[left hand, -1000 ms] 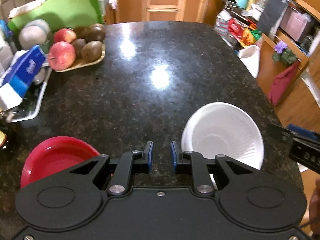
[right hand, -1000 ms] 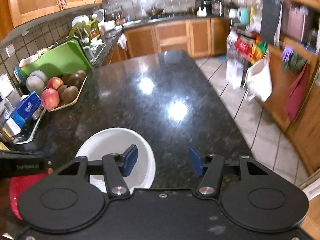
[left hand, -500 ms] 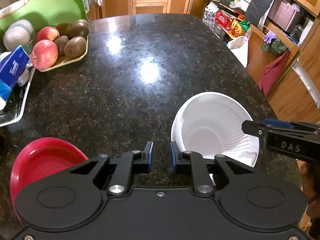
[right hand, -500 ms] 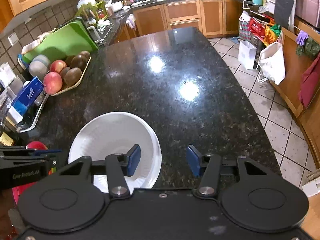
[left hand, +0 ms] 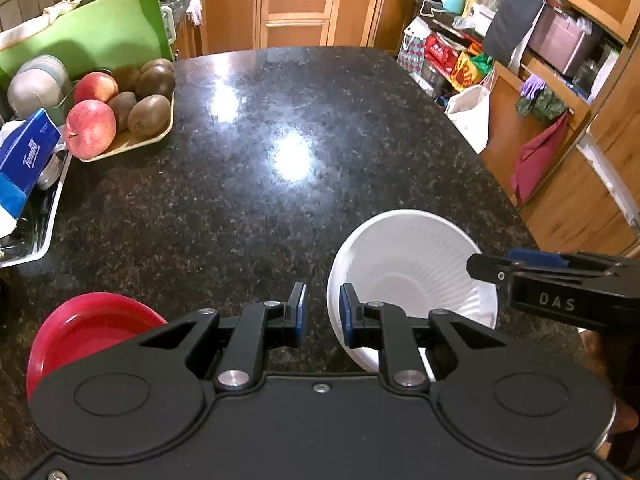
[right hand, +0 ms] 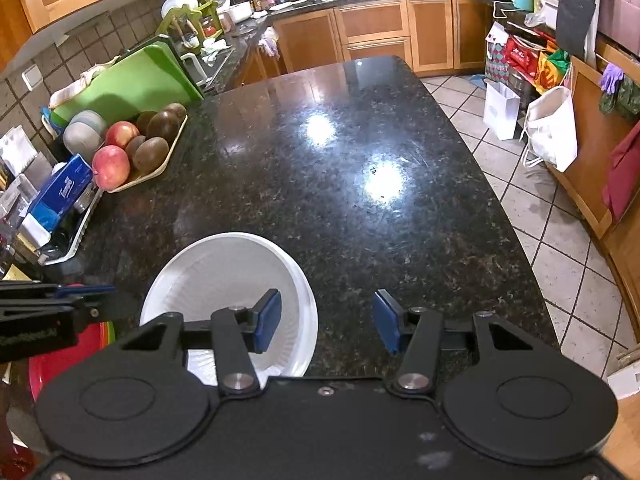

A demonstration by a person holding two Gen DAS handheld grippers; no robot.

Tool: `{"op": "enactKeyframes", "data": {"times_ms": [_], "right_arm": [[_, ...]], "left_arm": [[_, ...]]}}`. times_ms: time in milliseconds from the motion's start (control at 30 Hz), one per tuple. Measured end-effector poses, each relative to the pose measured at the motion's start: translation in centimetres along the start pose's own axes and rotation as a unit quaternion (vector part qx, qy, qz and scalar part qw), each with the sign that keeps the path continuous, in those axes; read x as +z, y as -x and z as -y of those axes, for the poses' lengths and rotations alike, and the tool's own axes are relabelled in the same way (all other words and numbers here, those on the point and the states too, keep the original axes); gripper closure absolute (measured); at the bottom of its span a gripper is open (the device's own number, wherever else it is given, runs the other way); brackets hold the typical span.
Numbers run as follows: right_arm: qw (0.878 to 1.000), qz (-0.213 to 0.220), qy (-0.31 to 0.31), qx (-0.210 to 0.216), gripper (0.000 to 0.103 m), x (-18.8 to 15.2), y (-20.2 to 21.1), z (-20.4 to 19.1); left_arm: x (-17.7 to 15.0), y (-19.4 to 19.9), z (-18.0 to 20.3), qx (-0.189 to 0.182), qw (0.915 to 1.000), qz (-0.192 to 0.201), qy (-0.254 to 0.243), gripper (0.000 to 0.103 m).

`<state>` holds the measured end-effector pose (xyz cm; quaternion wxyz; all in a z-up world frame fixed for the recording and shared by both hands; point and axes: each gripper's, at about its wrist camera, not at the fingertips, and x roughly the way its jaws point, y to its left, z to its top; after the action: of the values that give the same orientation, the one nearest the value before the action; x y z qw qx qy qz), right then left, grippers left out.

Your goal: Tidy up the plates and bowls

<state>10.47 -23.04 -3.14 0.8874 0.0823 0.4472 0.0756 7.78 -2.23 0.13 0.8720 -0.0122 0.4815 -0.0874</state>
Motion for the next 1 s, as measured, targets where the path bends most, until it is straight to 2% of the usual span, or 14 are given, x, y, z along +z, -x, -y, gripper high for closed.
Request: {"op": "enactKeyframes", "data": {"times_ms": [300,633,833,900,1000], "right_arm": [[0.999,-0.036,0.005,0.011,0.049,0.0,-1.5,-0.4],[0.999,-0.047,0.015,0.019,0.055,0.5,-2.8,-1.1],[0.998,-0.061,0.014,0.018,0.064,0.5,-3.5,-1.0],[0.997,-0.069,0.013,0.016,0.072,0.3,-3.8,-0.9],[0.996,-0.082,0.005,0.019,0.077,0.1,-4.1,-0.6]], "left_arm": [[0.0,-1.1,0.0,0.002,0.9999,-0.015,-0.004,0.075],[0.3,-2.5,0.4,-0.008,0.9994,-0.032,-0.006,0.075],[0.3,-3.4,0.4,-0.013,0.9988,-0.047,-0.007,0.075],[0.3,-3.8,0.4,-0.017,0.9983,-0.055,-0.006,0.075],[0.2,-4.4,0.6,-0.023,0.9977,-0.064,-0.006,0.075]]}}
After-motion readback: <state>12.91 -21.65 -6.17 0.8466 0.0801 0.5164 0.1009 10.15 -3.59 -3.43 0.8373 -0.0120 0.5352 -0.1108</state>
